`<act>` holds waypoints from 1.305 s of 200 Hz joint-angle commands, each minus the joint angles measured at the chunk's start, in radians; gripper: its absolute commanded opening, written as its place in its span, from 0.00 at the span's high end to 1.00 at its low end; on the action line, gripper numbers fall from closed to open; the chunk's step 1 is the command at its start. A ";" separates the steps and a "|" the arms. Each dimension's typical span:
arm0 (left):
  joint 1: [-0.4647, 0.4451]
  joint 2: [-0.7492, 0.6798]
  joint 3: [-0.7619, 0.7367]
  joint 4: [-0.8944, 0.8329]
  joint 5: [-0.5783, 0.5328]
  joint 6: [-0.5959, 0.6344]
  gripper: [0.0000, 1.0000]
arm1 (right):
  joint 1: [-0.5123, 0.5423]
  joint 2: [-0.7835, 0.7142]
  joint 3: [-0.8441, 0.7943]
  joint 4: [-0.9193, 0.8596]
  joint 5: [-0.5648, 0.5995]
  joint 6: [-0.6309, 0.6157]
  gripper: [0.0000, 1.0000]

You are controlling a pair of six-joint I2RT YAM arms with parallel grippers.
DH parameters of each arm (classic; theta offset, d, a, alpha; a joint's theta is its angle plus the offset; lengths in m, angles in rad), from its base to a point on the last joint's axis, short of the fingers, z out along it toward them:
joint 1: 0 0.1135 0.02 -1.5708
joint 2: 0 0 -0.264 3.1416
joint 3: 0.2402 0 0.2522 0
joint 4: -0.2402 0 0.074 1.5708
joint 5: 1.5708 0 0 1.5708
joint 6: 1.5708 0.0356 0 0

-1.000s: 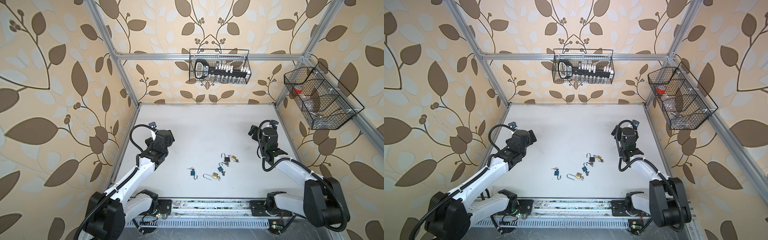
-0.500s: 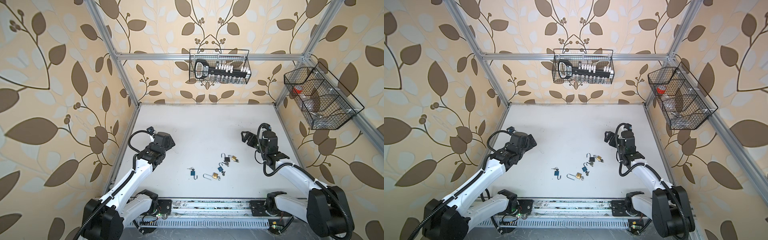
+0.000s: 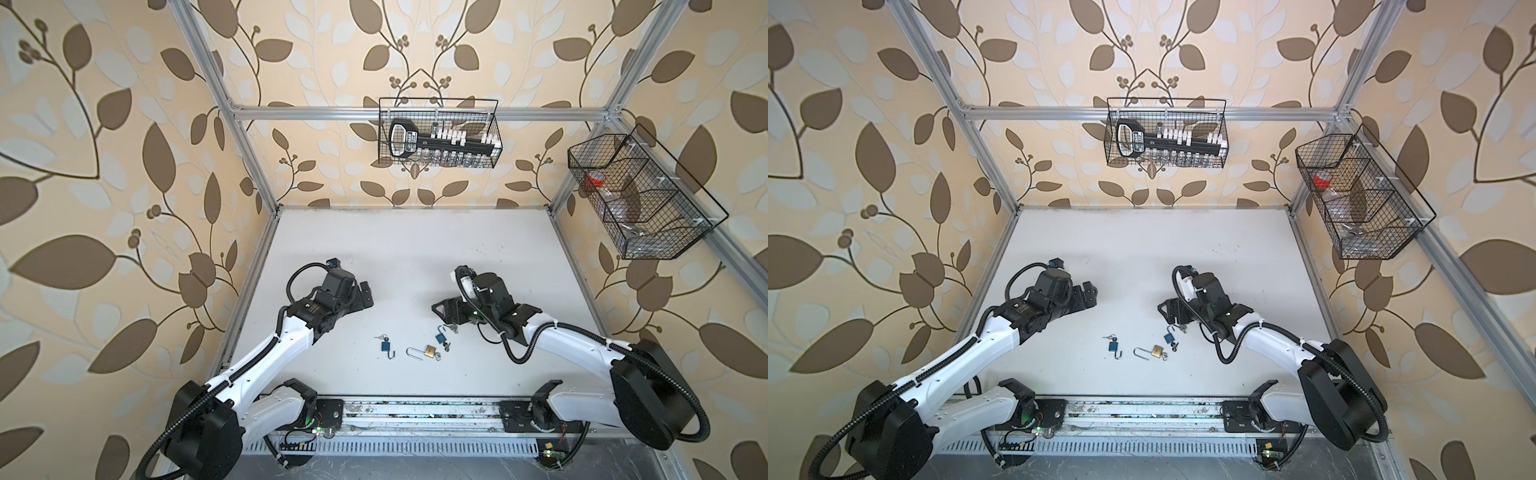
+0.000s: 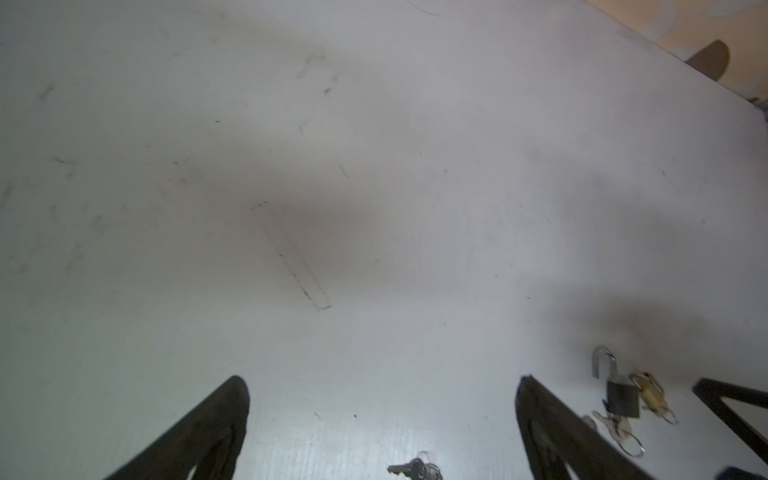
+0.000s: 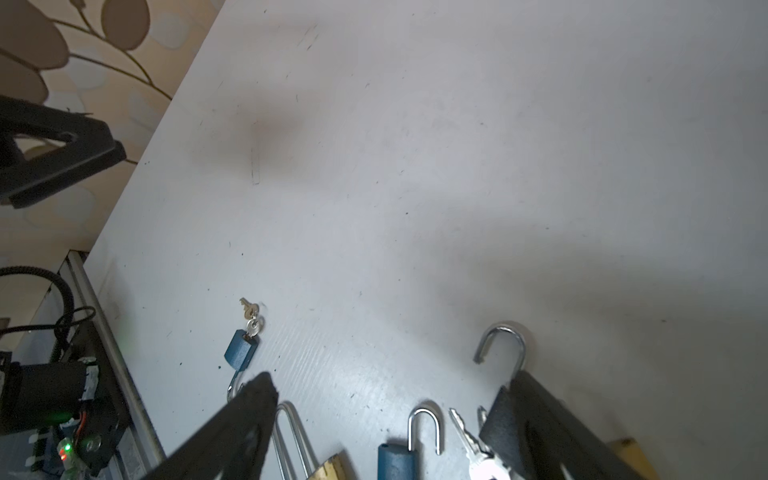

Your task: Lock with the key

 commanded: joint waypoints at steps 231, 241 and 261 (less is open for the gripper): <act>0.173 -0.111 -0.219 0.347 0.452 -0.180 0.01 | 0.381 0.314 0.280 -0.501 0.214 -0.117 0.46; 0.173 -0.106 -0.216 0.347 0.453 -0.180 0.01 | 0.382 0.326 0.286 -0.508 0.221 -0.117 0.47; 0.172 -0.103 -0.214 0.344 0.453 -0.180 0.01 | 0.387 0.346 0.296 -0.521 0.227 -0.123 0.48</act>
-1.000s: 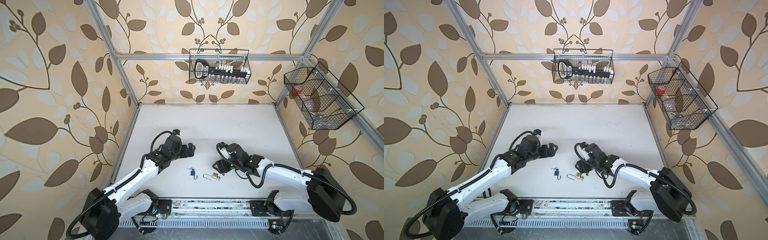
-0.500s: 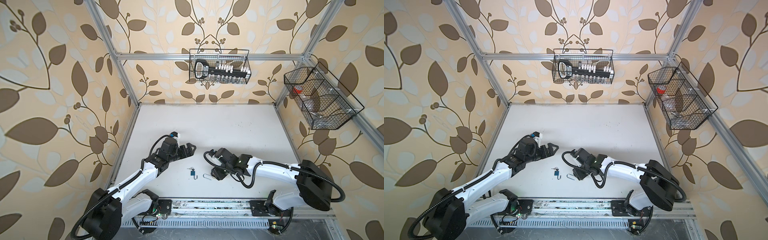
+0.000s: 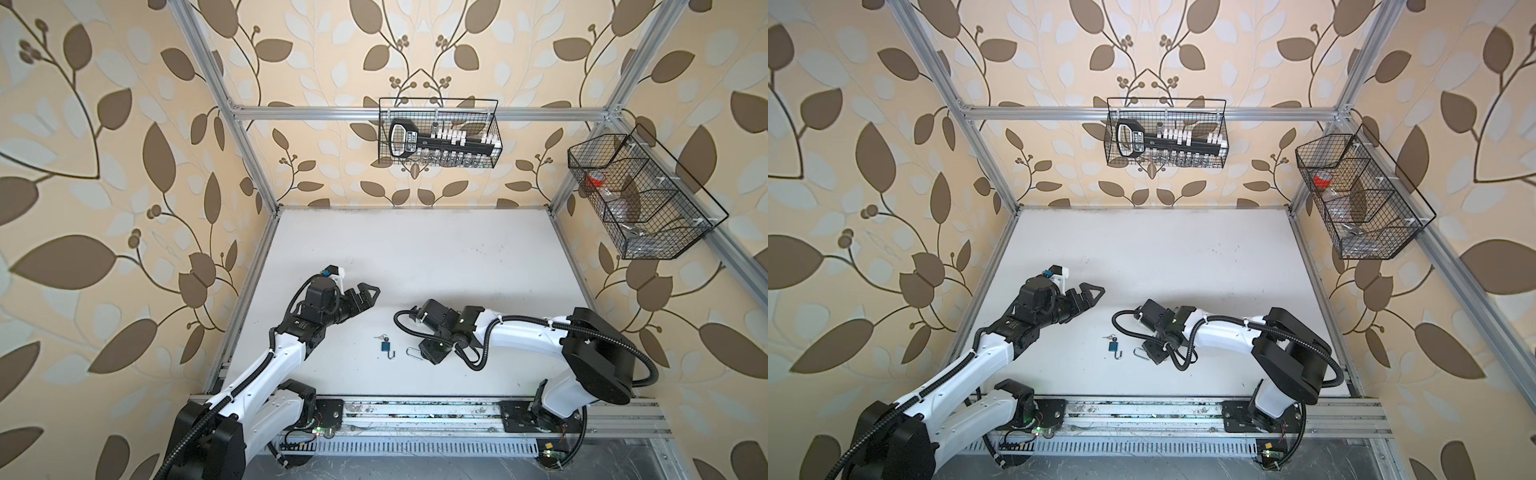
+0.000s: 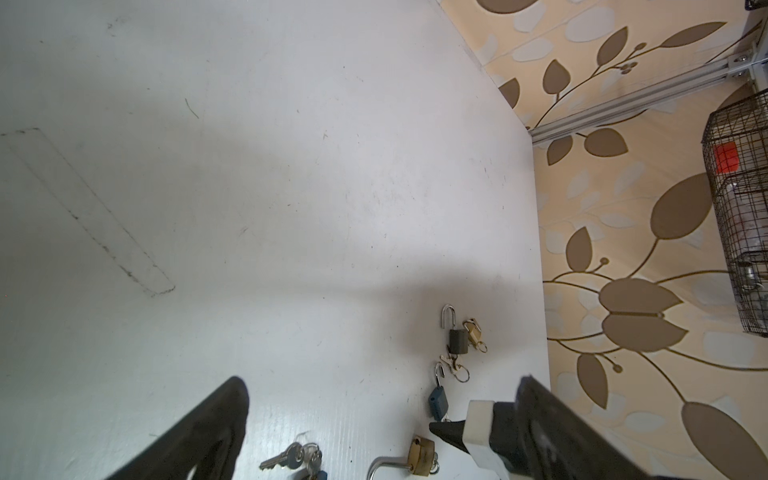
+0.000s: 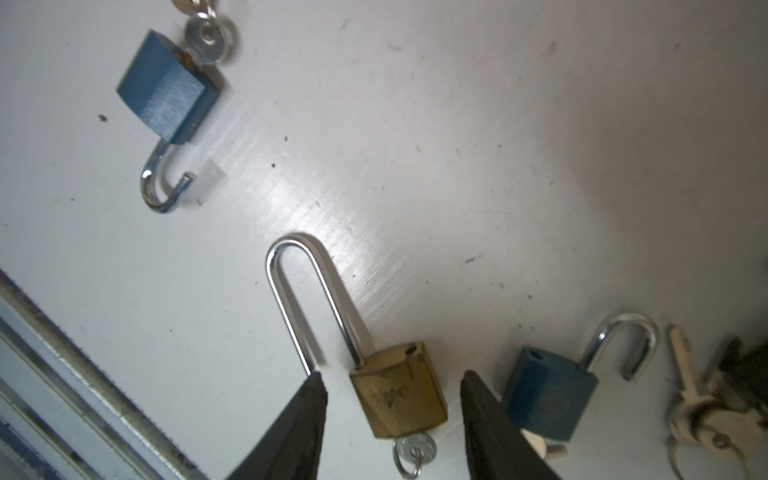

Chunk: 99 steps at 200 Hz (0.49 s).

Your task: Lock with the key

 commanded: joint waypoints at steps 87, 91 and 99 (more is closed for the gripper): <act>0.007 -0.032 -0.010 -0.017 -0.007 -0.011 0.01 | 0.062 0.087 0.064 -0.086 0.087 0.005 0.61; 0.007 -0.033 -0.010 -0.021 -0.009 -0.010 0.01 | 0.062 0.087 0.064 -0.088 0.086 0.004 0.63; 0.007 -0.034 -0.008 -0.028 -0.013 -0.009 0.01 | 0.063 0.089 0.067 -0.091 0.089 0.007 0.65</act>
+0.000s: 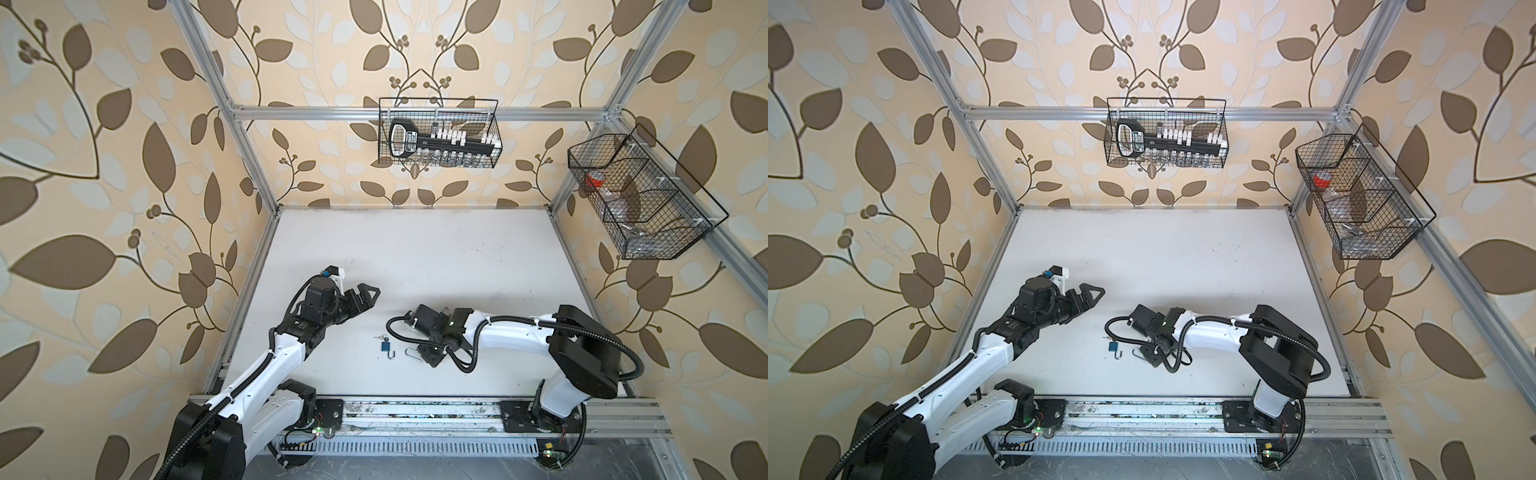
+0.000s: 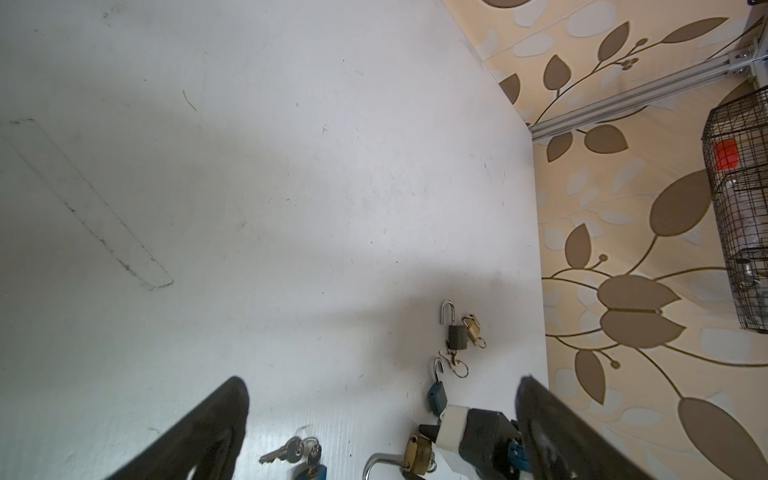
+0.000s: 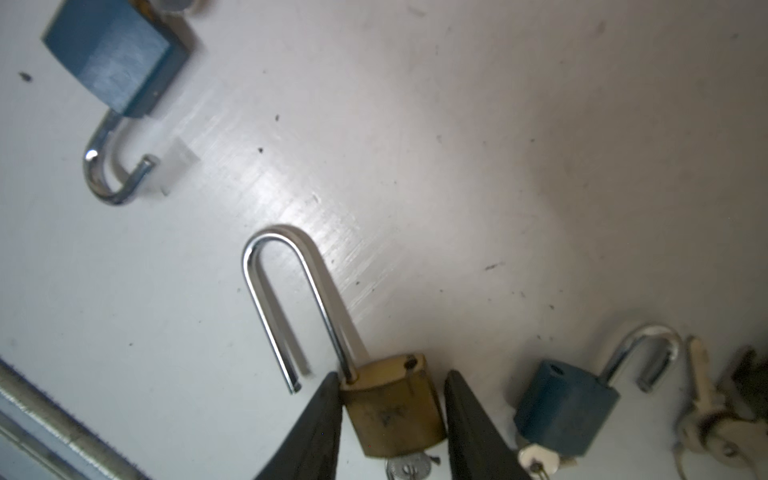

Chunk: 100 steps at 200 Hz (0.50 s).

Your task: Lock with the key

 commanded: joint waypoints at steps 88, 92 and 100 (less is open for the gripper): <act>0.007 0.000 0.135 -0.096 0.042 0.058 0.01 | -0.006 -0.158 0.007 0.025 0.037 0.019 0.88; 0.007 0.011 0.157 -0.107 0.051 0.065 0.01 | -0.010 -0.177 0.004 0.036 0.032 0.019 0.90; 0.007 0.032 0.197 -0.127 0.073 0.076 0.01 | -0.023 -0.215 -0.001 0.057 0.019 0.019 0.93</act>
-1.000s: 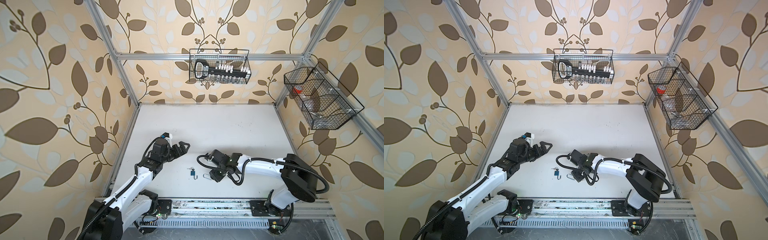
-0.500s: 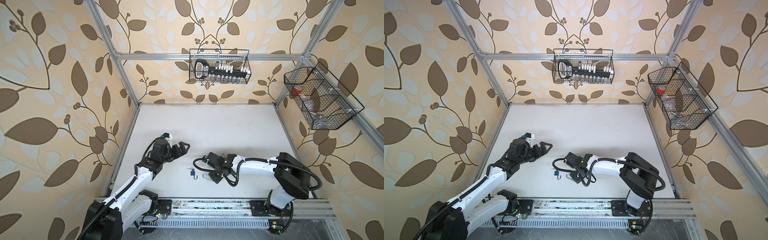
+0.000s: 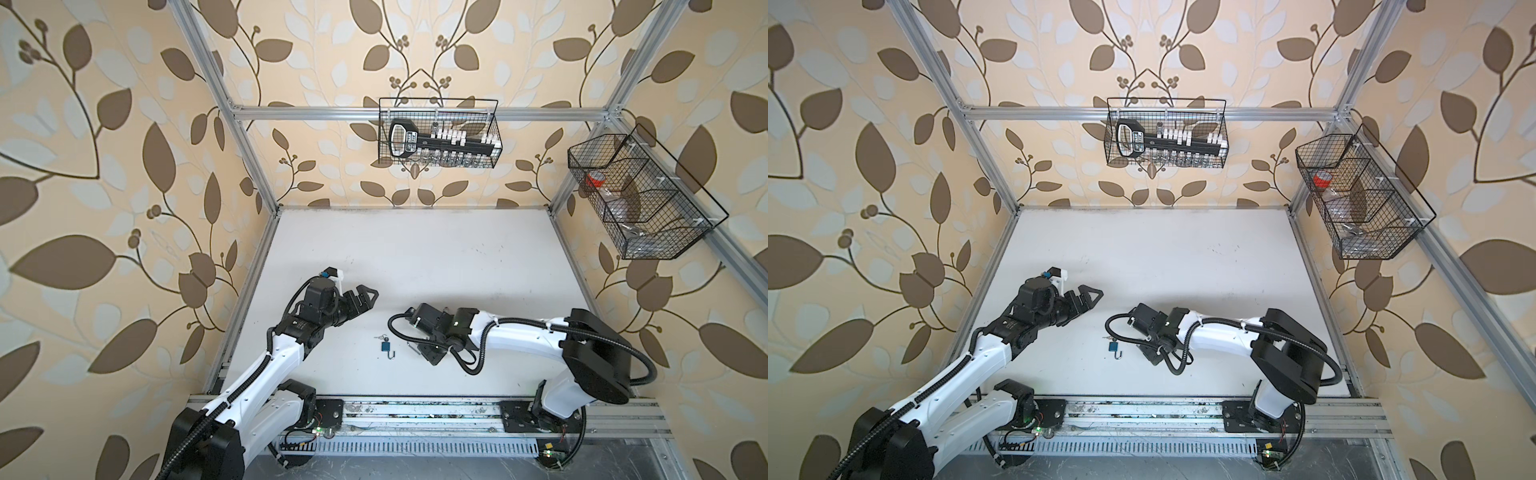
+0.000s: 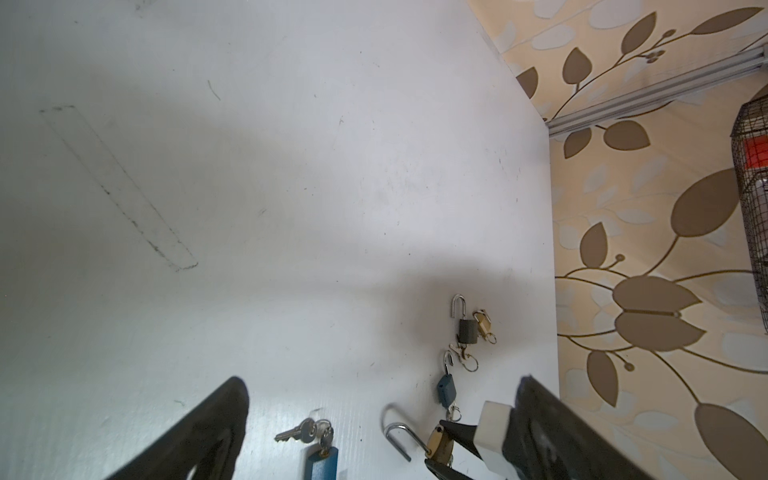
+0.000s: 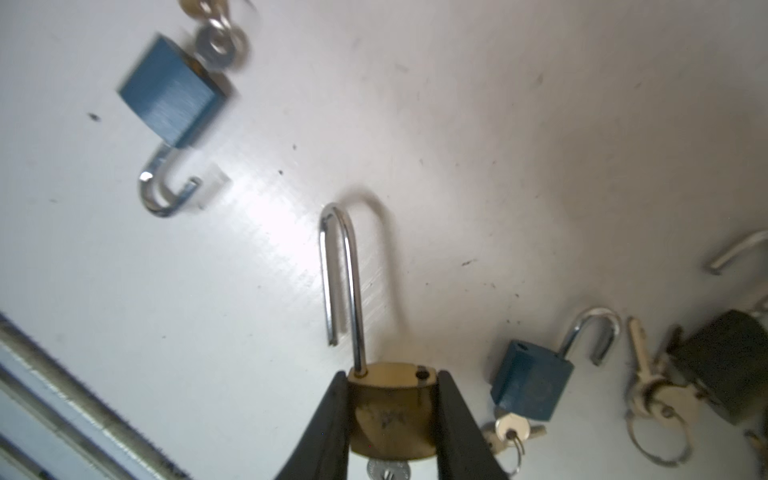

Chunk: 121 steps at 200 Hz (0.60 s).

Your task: Lock with the key

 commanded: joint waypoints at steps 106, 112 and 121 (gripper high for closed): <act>-0.013 0.190 0.487 -0.251 0.132 0.203 0.01 | -0.205 -0.522 -0.128 0.432 0.083 -0.005 1.00; -0.012 0.209 0.509 -0.270 0.142 0.213 0.01 | -0.233 -0.523 -0.124 0.426 0.057 0.002 1.00; -0.012 0.230 0.532 -0.279 0.166 0.224 0.01 | -0.280 -0.515 -0.107 0.395 -0.004 0.015 1.00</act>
